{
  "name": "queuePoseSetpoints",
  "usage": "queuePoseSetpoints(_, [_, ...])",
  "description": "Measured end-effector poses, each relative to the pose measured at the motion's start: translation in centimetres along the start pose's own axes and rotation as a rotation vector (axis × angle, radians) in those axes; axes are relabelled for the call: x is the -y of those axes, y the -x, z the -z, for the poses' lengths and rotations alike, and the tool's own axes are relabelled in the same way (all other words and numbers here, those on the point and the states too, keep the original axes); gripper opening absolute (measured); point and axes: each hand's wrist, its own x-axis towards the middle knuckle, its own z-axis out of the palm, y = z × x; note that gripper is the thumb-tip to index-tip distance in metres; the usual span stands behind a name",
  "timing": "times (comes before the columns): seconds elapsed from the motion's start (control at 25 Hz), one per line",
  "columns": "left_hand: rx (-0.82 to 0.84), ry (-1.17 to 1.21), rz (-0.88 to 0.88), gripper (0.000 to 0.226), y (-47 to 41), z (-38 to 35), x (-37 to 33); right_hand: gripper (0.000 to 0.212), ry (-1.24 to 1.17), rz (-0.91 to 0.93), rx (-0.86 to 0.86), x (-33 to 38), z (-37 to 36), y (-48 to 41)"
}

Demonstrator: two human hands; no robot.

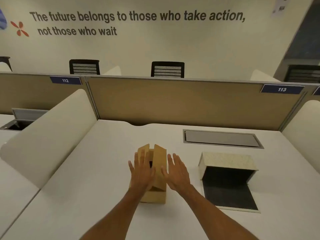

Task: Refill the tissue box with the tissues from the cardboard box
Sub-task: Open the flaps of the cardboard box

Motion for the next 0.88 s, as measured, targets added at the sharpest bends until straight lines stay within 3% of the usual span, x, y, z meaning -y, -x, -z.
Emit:
queuePoseSetpoints(0.08, [0.117, 0.171, 0.114, 0.066, -0.9, 0.3, 1.6, 0.083, -0.186, -0.083, 0.033, 1.8, -0.8, -0.9])
queuePoseSetpoints(0.16, [0.165, 0.296, 0.131, 0.066, -1.8, 0.3, 2.7, 0.084, -0.319, -0.134, 0.045, 2.8, -1.4, -1.2])
queuePoseSetpoints(0.36, [0.251, 0.401, 0.169, 0.071, -2.0, 0.2, 3.9, 0.062, -0.203, -0.109, 0.063, 4.6, -2.2, -1.6])
queuePoseSetpoints(0.48, [0.210, 0.559, 0.139, 0.060, -2.4, 1.4, 5.5, 0.046, -0.240, -0.081, -0.011, 4.2, -1.9, -2.1])
queuePoseSetpoints(0.64, [0.160, 0.725, 0.335, 0.035, -2.7, 4.4, 8.9, 0.036, -0.499, -0.115, -0.080, 1.5, -1.7, -3.0])
queuePoseSetpoints(0.88, [0.223, 0.725, 0.430, 0.028, -1.9, 4.3, 13.4, 0.037, -0.525, -0.165, -0.116, -3.6, -1.1, -2.6])
